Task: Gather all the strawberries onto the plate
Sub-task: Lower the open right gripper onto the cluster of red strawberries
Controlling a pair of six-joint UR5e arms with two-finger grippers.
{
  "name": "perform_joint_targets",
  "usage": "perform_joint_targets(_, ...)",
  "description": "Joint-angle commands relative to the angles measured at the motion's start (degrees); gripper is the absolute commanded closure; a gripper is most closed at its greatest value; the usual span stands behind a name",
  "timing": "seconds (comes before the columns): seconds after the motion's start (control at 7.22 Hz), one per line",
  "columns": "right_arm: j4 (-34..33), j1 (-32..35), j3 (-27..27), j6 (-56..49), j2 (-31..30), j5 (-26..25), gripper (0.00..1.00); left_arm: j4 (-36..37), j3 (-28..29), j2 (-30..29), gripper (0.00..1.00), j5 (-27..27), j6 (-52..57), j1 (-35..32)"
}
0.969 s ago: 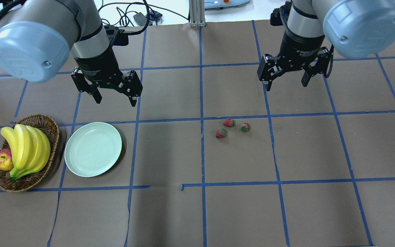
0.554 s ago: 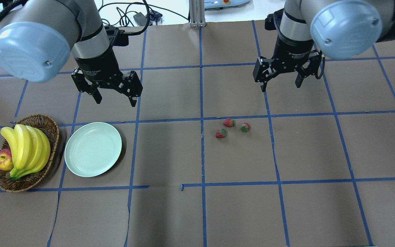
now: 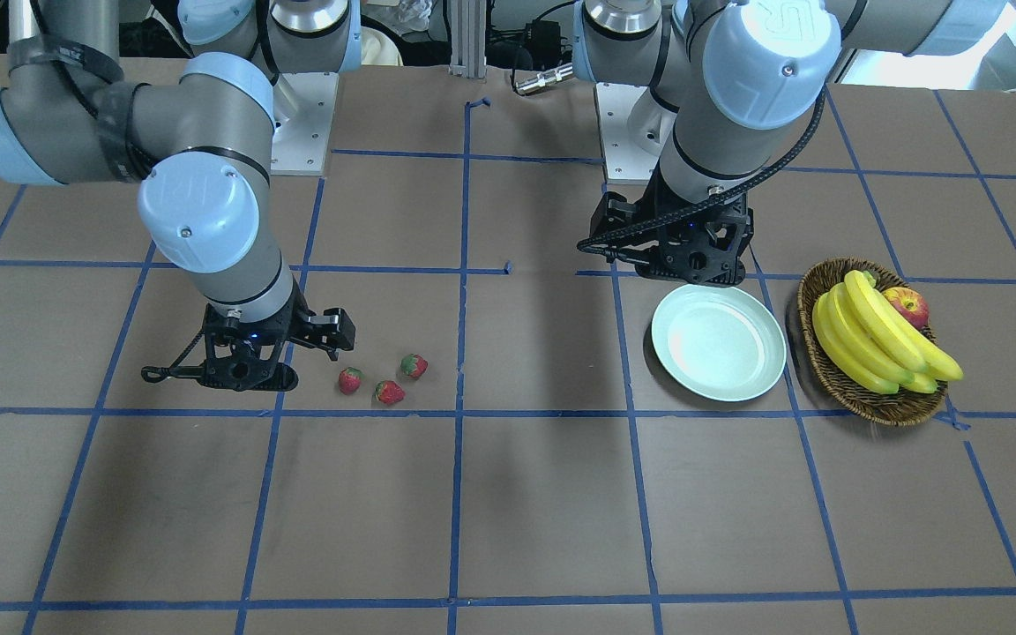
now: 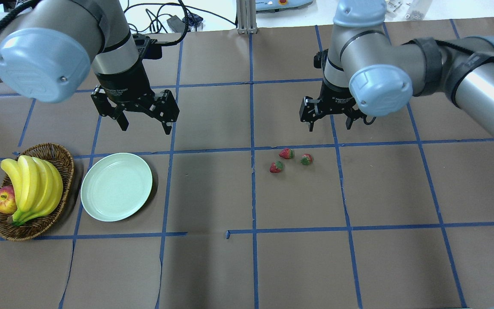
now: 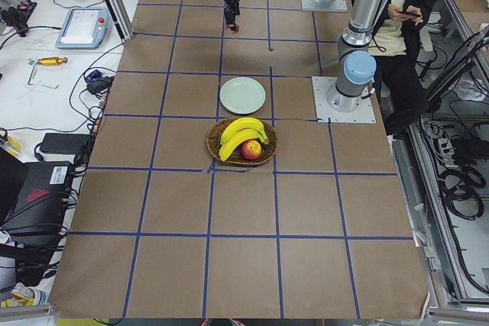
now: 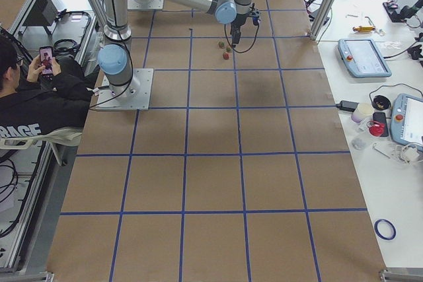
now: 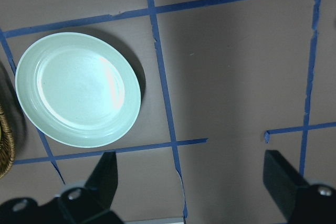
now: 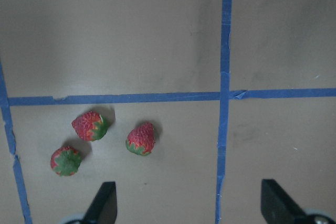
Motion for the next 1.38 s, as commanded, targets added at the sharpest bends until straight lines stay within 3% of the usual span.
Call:
perform_joint_targets(0.0,-3.7,0.1,3.5,6.7,1.2,4.7,0.16,0.0,-0.7,-0.1,0.0,0.1,0.0,0.0)
perform_joint_targets(0.14,-3.9,0.1,3.5,9.4,3.6,6.7,0.22,0.0,-1.1,-0.1,0.0,0.1,0.0,0.0)
perform_joint_targets(0.69,-5.2,0.1,3.4,11.0,8.5,7.0,0.22,0.0,-1.1,-0.1,0.0,0.1,0.0,0.0)
perform_joint_targets(1.25,-5.1,0.1,3.5,11.1,9.1,6.5,0.22,0.0,-1.1,-0.1,0.0,0.1,0.0,0.0)
